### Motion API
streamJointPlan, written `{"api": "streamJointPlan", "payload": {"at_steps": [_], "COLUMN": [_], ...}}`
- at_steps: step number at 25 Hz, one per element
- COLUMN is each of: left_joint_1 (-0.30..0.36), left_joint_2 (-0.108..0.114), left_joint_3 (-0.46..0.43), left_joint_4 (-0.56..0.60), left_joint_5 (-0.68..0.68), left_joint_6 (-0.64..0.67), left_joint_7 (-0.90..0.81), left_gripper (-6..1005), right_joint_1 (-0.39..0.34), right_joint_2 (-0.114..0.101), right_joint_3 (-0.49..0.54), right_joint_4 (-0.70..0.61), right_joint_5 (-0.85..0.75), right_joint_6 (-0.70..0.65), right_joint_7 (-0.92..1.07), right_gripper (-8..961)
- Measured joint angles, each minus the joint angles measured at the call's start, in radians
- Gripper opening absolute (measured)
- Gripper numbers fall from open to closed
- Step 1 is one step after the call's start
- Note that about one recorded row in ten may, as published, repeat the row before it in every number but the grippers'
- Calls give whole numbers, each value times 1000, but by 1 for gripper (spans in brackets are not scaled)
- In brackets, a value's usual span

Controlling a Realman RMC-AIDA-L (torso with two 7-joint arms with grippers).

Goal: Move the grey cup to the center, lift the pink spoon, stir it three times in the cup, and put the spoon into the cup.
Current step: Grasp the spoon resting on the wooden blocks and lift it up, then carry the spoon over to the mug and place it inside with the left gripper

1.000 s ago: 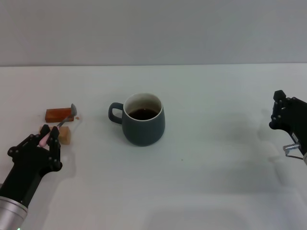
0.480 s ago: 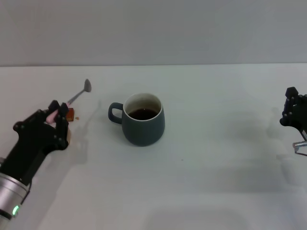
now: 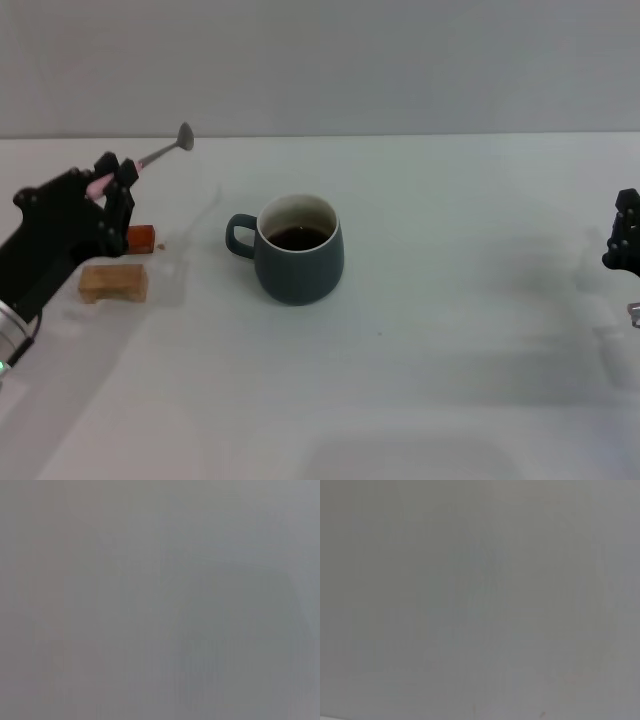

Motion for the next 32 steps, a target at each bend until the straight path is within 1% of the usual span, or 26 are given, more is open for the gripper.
{"api": "streamJointPlan", "payload": {"at_steps": [1, 2, 3, 4, 5, 6, 7, 9, 10, 11, 13, 15, 17, 21, 22, 23, 25, 27, 29, 31, 32], "left_joint_1": [14, 47, 47, 62, 85, 92, 92, 101, 104, 104, 106, 106, 106, 101, 92, 92, 84, 79, 74, 71, 68], "left_joint_2": [5, 11, 11, 14, 33, 46, 46, 77, 99, 99, 119, 129, 132, 132, 132, 132, 123, 106, 95, 91, 88], "left_joint_3": [-33, -105, -105, -132, -161, -165, -165, -165, -165, -165, -166, -167, -169, -176, -179, -179, -188, -202, -214, -218, -218], "left_joint_4": [-40, -132, -132, -169, -255, -294, -294, -360, -404, -404, -445, -474, -501, -552, -591, -591, -632, -669, -712, -752, -795], "left_joint_5": [46, 148, 148, 183, 218, 220, 220, 221, 222, 222, 222, 223, 223, 223, 224, 224, 224, 223, 223, 222, 221], "left_joint_6": [-43, -135, -135, -170, -239, -267, -267, -315, -355, -355, -398, -431, -472, -561, -632, -632, -707, -780, -840, -894, -954], "left_joint_7": [-17, -58, -58, -73, -85, -86, -86, -86, -85, -85, -72, -44, -10, 33, 58, 58, 97, 142, 180, 207, 240], "left_gripper": [146, 146, 146, 146, 146, 146, 146, 146, 146, 146, 146, 146, 146, 145, 145, 145, 145, 145, 145, 145, 145], "right_joint_1": [0, 0, 0, 0, -2, -2, -4, -6, -7, -9, -18, -32, -58, -75, -82, -82, -86, -87, -87, -87, -87], "right_joint_2": [0, 0, 0, 0, 0, 0, 0, 0, 0, 0, 0, 1, 2, 3, 4, 4, 4, 5, 5, 5, 5], "right_joint_3": [2, 4, 7, 11, 17, 17, 29, 40, 50, 58, 69, 88, 126, 144, 147, 147, 148, 148, 148, 149, 149], "right_joint_4": [0, 0, 0, 0, -1, -1, -4, -8, -12, -14, -15, -15, -8, -1, -1, -1, 0, 0, 0, 0, 0], "right_joint_5": [0, 0, 0, 0, 0, 0, 0, 0, 0, 0, 0, 0, 0, 0, 0, 0, 0, 0, 0, 0, 0], "right_joint_6": [0, 0, -1, -2, -3, -3, -4, -5, -5, -6, -18, -44, -97, -124, -129, -129, -131, -131, -131, -131, -131], "right_joint_7": [0, 0, 0, 0, 0, 0, 0, 0, 0, 0, 0, 0, 0, 0, 0, 0, 0, 0, 0, 0, 0], "right_gripper": [0, 0, 0, 0, 0, -1, -1, -1, -1, -1, -1, -1, -1, -1, 0, 0, 0, 0, 0, 0, 0]}}
